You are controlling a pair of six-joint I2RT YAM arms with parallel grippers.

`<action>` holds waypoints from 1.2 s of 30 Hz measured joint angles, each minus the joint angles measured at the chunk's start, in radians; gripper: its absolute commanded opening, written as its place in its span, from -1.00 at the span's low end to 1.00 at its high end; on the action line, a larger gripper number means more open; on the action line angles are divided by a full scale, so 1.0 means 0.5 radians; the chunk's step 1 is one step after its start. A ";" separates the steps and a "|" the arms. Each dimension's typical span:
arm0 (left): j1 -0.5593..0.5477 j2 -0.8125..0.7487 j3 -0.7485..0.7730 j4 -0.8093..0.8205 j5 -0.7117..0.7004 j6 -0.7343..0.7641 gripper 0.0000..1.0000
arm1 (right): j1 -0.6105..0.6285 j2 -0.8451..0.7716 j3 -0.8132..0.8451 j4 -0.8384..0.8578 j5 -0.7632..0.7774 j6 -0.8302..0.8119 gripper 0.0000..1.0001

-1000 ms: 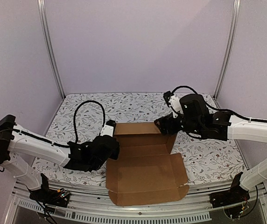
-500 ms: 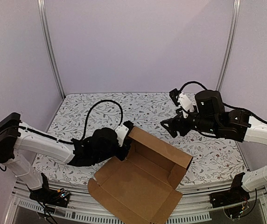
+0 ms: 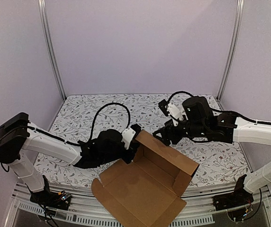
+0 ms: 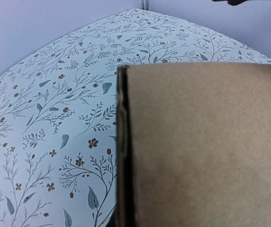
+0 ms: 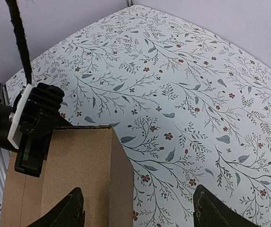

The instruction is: Fold the paper box

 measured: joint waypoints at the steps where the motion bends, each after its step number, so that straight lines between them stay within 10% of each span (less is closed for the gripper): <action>1: 0.001 0.002 0.000 0.002 0.001 -0.003 -1.00 | 0.000 0.015 0.000 0.008 -0.008 0.012 0.54; 20: 0.001 0.106 -0.047 0.100 -0.001 -0.053 -0.37 | 0.005 0.076 -0.050 0.057 -0.042 0.100 0.41; 36: 0.002 0.236 -0.012 0.278 -0.008 -0.044 -1.00 | 0.015 0.077 -0.050 0.051 -0.029 0.111 0.39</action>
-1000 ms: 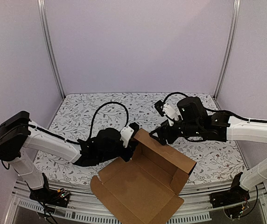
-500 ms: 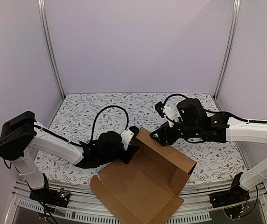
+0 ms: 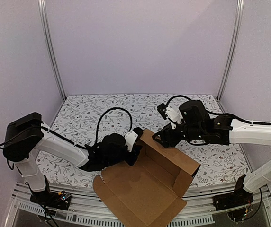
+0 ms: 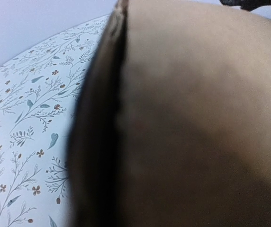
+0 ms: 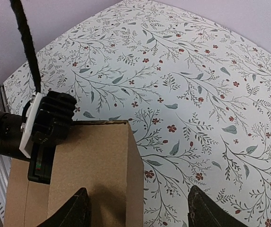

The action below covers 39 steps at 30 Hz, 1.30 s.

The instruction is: Fold the paper box

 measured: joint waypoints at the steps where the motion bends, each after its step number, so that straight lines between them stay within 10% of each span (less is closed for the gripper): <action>1: 0.000 0.002 0.000 0.004 0.000 -0.001 -1.00 | 0.001 0.000 0.000 -0.001 0.000 0.001 0.39; 21: -0.001 -0.002 0.001 -0.045 -0.272 -0.099 -1.00 | 0.014 -0.102 0.006 -0.100 0.118 -0.019 0.87; 39: -0.001 -0.182 0.038 -0.745 -0.955 -0.777 -1.00 | -0.015 -0.446 -0.175 -0.138 0.620 -0.100 0.98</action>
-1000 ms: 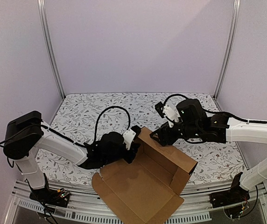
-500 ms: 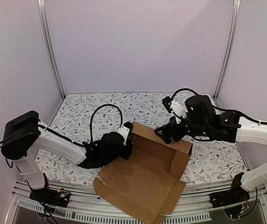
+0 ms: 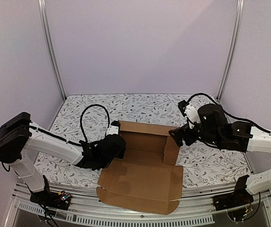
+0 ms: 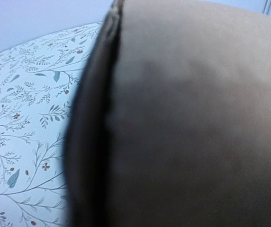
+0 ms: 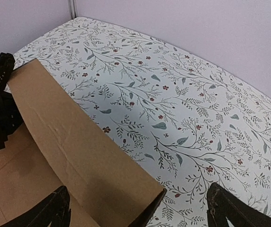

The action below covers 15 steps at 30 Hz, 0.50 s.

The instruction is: Fold the paper box

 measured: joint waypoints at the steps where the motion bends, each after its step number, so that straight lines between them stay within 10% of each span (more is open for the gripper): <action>1: 0.000 -0.008 0.004 -0.039 -0.022 -0.043 -1.00 | -0.001 -0.021 -0.068 0.030 0.021 0.006 0.97; 15: -0.005 -0.060 0.041 -0.381 -0.177 -0.356 -1.00 | -0.002 -0.148 -0.808 0.868 0.110 0.105 0.97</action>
